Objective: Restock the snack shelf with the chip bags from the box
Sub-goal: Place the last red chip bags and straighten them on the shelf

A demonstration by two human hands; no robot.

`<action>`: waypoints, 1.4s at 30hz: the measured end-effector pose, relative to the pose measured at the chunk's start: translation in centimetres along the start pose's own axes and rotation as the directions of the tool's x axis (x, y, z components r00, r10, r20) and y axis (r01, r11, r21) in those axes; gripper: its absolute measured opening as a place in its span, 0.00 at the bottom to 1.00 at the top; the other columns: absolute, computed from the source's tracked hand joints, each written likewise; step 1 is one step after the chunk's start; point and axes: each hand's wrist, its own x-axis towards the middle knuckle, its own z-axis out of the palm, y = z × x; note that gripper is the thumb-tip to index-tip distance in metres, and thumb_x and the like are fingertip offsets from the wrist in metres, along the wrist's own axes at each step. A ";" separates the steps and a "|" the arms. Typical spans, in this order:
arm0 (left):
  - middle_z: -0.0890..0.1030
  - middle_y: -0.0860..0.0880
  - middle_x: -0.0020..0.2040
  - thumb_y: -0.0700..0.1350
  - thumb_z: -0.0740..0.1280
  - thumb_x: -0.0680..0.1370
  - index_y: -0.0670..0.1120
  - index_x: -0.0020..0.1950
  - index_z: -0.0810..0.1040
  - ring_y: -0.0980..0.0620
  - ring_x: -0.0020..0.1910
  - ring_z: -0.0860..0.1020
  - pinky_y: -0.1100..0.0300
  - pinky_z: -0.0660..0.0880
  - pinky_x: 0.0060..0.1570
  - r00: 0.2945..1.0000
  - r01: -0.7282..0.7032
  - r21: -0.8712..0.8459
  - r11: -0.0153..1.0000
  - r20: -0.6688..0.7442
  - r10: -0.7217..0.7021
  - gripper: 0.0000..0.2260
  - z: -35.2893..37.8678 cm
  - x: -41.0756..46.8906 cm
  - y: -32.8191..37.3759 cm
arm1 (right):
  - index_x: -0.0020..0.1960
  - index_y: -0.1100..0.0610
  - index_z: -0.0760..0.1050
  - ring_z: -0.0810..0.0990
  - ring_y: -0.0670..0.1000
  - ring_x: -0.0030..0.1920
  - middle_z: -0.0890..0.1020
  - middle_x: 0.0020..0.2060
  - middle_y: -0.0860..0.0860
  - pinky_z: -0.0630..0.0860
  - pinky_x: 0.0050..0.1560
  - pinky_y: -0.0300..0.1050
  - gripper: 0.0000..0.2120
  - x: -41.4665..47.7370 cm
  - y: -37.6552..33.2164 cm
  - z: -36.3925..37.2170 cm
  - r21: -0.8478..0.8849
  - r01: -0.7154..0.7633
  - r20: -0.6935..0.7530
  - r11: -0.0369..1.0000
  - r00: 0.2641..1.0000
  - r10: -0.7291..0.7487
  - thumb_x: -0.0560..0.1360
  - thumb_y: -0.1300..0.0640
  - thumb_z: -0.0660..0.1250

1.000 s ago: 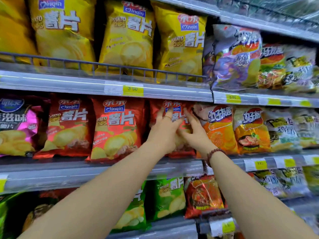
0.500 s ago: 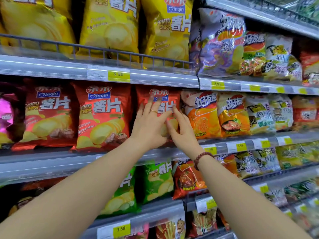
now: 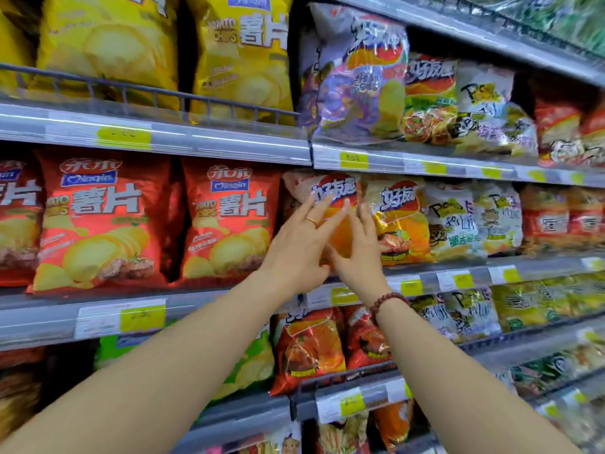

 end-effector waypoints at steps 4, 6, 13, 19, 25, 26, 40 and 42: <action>0.49 0.50 0.80 0.44 0.67 0.71 0.54 0.79 0.52 0.45 0.79 0.47 0.46 0.50 0.76 0.992 0.122 0.069 0.990 0.031 -0.124 0.39 1.9 1.7 1.3 | 0.78 0.49 0.52 0.55 0.58 0.76 0.54 0.78 0.54 0.57 0.73 0.53 0.35 1.3 1.9 -0.6 -0.094 0.044 0.124 0.995 0.992 -0.033 0.76 0.47 0.64; 0.52 0.49 0.80 0.42 0.68 0.70 0.53 0.78 0.55 0.43 0.78 0.50 0.47 0.58 0.74 0.988 0.153 0.063 0.986 0.005 -0.154 0.39 2.4 2.1 1.4 | 0.77 0.50 0.53 0.59 0.61 0.73 0.57 0.76 0.54 0.62 0.71 0.58 0.34 2.0 2.5 -0.6 -0.166 0.081 0.141 0.983 0.988 -0.057 0.76 0.43 0.62; 0.61 0.45 0.76 0.40 0.68 0.68 0.49 0.75 0.64 0.43 0.74 0.58 0.46 0.72 0.63 0.958 0.287 0.039 0.957 -0.036 -0.285 0.35 2.9 3.0 1.1 | 0.77 0.49 0.53 0.61 0.61 0.70 0.56 0.76 0.53 0.64 0.67 0.56 0.35 2.3 3.2 -0.4 -0.161 0.137 0.154 0.977 0.982 -0.113 0.75 0.38 0.61; 0.61 0.44 0.76 0.42 0.69 0.69 0.50 0.76 0.62 0.43 0.75 0.58 0.45 0.70 0.65 0.951 0.307 0.075 0.949 0.005 -0.308 0.36 2.5 2.9 1.9 | 0.78 0.47 0.50 0.57 0.60 0.73 0.52 0.78 0.51 0.61 0.70 0.55 0.37 2.1 3.2 -1.1 -0.097 0.130 0.227 0.987 0.968 -0.105 0.75 0.38 0.61; 0.63 0.46 0.76 0.63 0.69 0.66 0.52 0.74 0.65 0.43 0.77 0.57 0.47 0.57 0.73 0.980 0.197 0.193 0.961 -0.058 -0.189 0.39 2.0 3.8 4.5 | 0.74 0.47 0.64 0.60 0.51 0.75 0.60 0.76 0.49 0.68 0.69 0.57 0.29 2.6 6.8 -6.2 0.044 0.288 0.121 0.957 0.949 -0.291 0.75 0.42 0.64; 0.62 0.47 0.77 0.63 0.70 0.66 0.52 0.75 0.65 0.44 0.77 0.56 0.48 0.54 0.75 0.988 0.157 0.194 0.968 -0.045 -0.151 0.39 2.4 4.3 5.2 | 0.72 0.48 0.67 0.62 0.52 0.74 0.62 0.76 0.50 0.69 0.68 0.58 0.27 2.7 7.9 -6.9 0.009 0.278 0.036 0.960 0.960 -0.279 0.75 0.43 0.64; 0.56 0.41 0.77 0.41 0.71 0.72 0.52 0.76 0.57 0.39 0.74 0.59 0.46 0.68 0.64 0.959 0.187 0.156 0.970 0.185 -0.215 0.37 8.6 13.5 10.9 | 0.78 0.47 0.52 0.54 0.56 0.76 0.54 0.76 0.54 0.60 0.72 0.54 0.47 7.5 13.8 -10.5 -0.092 0.041 0.178 0.995 0.984 -0.024 0.67 0.50 0.75; 0.56 0.42 0.77 0.42 0.73 0.71 0.52 0.76 0.59 0.39 0.74 0.60 0.46 0.72 0.61 0.960 0.200 0.127 0.972 0.175 -0.220 0.37 8.9 13.8 10.5 | 0.78 0.45 0.51 0.53 0.57 0.77 0.53 0.77 0.54 0.59 0.72 0.55 0.48 8.1 14.1 -10.8 -0.095 0.037 0.211 0.995 0.977 -0.016 0.67 0.50 0.76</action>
